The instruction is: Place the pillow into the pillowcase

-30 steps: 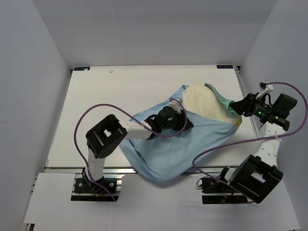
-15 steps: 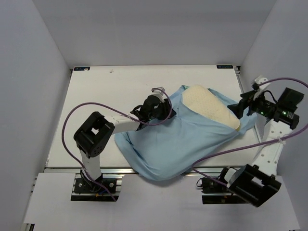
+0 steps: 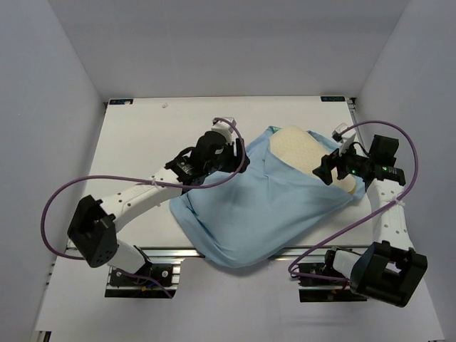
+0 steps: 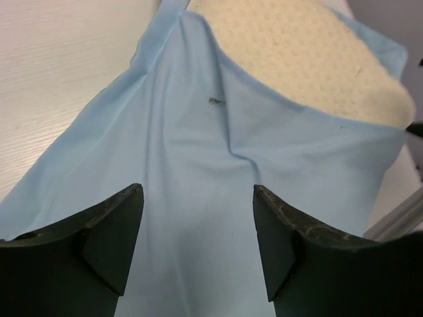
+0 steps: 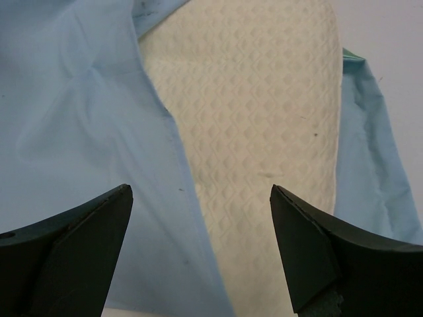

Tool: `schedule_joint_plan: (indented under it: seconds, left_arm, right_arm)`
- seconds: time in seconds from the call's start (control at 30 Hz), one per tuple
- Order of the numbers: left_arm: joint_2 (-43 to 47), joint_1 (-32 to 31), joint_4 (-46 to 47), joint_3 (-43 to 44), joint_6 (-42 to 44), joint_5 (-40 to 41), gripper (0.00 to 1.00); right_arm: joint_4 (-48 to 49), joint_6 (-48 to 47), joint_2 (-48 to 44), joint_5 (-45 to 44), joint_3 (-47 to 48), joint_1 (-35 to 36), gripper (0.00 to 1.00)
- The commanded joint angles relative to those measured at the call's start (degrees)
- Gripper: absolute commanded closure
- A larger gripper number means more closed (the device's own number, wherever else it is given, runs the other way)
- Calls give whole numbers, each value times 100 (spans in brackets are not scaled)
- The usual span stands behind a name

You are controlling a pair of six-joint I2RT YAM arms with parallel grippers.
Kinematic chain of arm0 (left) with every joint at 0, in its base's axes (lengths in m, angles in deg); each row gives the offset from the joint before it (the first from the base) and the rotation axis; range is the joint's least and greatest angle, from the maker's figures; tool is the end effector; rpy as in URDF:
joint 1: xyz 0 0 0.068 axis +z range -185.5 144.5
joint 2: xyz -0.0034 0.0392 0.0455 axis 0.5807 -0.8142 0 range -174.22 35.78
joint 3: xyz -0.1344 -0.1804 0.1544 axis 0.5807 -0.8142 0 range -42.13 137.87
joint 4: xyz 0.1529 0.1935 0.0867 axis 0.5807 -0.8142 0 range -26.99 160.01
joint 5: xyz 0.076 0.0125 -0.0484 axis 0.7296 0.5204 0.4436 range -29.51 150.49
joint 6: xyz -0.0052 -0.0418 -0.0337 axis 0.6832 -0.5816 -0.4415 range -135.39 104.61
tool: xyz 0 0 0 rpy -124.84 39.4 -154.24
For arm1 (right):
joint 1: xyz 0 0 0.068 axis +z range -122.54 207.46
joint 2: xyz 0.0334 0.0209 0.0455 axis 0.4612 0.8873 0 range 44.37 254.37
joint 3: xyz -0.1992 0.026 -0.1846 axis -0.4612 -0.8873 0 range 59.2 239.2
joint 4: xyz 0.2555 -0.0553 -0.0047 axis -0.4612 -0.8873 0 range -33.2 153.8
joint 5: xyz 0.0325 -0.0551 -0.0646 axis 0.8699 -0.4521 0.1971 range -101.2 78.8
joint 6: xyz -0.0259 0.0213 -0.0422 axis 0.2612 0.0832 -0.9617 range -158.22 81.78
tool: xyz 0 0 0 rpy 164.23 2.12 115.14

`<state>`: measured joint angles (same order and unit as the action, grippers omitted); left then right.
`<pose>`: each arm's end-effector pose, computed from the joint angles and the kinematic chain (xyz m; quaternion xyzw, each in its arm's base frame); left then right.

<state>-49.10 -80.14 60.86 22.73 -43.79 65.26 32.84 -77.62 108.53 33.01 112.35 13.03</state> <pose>0.2459 -0.2389 0.2955 0.1008 0.8560 -0.2721 0.4279 0.2298 -0.0335 0.2967 -0.3324 0.7932 0.1358 0.4918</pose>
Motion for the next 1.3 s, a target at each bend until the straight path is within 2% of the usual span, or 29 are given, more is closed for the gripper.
schedule_joint_plan:
  seconds: [0.0, 0.07, 0.13, 0.17, 0.37, 0.47, 0.6, 0.7, 0.8, 0.9, 1.03, 1.07, 1.17, 1.23, 1.27]
  left_arm:
    - [139, -176, -1903, 141, 511, 1190, 23]
    - [156, -176, -2169, 80, 520, 1841, 19]
    - [156, -89, -2398, 53, 546, 2175, 17]
    - [147, 173, -2460, 62, 546, 2125, 16]
    - [156, 1473, -2215, -174, 660, 985, 16]
    - [69, 1826, -1960, -307, 722, 500, 16]
    - [-336, 2038, -1811, -517, 827, -798, 17]
    - [-363, 2074, -1548, -746, 915, -1424, 18]
    - [-266, 2091, -1371, -896, 942, -1699, 18]
    - [-309, 2100, -1440, -922, 994, -1490, 20]
    - [-555, 2310, -1485, -1089, 1003, -1216, 46]
    - [-599, 2363, -1476, -1107, 986, -1225, 57]
    - [-469, 2565, -1301, -1230, 933, -1470, 73]
    - [-275, 2793, -1230, -1230, 898, -1637, 79]
    - [-222, 2925, -1117, -1213, 881, -2029, 81]
  right_arm:
    - [433, 406, -8, -18, 162, 11, 11]
    - [512, 485, -114, 53, 82, 11, 11]
    - [503, 521, -272, 176, 21, 11, 11]
    - [477, 521, -316, 202, 12, 11, 11]
    - [152, 275, -676, 281, -32, 11, 11]
    - [73, 204, -817, 352, -164, 11, 11]
    - [-15, 178, -905, 475, -243, 2, 11]
    - [-77, 125, -932, 475, -269, 11, 11]
    - [-103, 90, -949, 457, -296, 2, 11]
    - [-121, 90, -941, 492, -305, 2, 11]
    - [-129, 143, -949, 563, -322, 2, 11]
    - [-138, 143, -958, 572, -322, 2, 10]
    - [-156, 143, -984, 580, -349, 2, 11]
    - [-173, 117, -1011, 580, -401, -6, 11]
    - [-165, 108, -1020, 598, -419, 2, 10]
